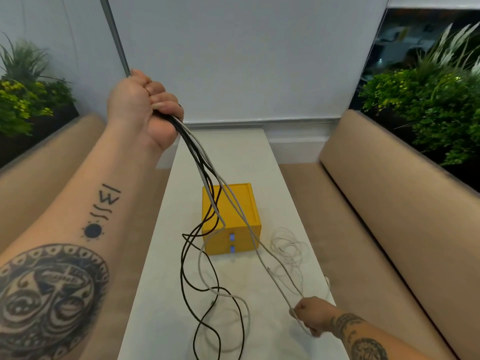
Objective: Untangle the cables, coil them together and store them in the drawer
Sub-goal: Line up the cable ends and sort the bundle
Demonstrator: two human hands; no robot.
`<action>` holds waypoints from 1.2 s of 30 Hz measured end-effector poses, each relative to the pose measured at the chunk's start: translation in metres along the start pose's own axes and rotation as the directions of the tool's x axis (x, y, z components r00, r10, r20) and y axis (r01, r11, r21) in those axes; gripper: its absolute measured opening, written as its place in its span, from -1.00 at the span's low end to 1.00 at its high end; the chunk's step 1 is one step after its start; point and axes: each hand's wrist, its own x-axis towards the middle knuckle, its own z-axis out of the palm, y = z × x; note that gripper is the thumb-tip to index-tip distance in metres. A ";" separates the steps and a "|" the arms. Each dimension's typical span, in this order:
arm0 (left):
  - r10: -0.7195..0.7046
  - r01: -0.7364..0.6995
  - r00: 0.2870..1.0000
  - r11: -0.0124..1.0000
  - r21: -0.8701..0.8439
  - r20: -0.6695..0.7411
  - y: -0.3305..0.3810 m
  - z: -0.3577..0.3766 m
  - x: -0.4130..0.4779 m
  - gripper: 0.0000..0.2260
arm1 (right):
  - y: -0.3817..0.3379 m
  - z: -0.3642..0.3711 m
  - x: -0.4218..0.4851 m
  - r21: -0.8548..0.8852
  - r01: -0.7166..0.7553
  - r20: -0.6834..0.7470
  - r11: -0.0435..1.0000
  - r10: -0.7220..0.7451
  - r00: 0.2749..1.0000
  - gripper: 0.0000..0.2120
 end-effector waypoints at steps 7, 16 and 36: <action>0.038 -0.032 0.998 0.993 -0.111 0.044 0.025 0.004 0.004 -0.59 | 0.024 0.007 -0.026 -0.358 -0.148 0.006 0.922 0.160 0.987 -0.47; -0.038 0.043 0.996 0.997 -0.059 0.078 0.001 0.013 -0.004 -0.61 | -0.006 -0.035 -0.033 -0.154 -0.195 0.201 0.969 0.224 0.954 -0.55; 0.037 0.004 0.969 0.986 0.165 -0.245 -0.060 -0.032 0.009 -0.64 | -0.219 -0.021 -0.059 0.314 0.793 -0.440 0.522 -0.660 0.609 -0.42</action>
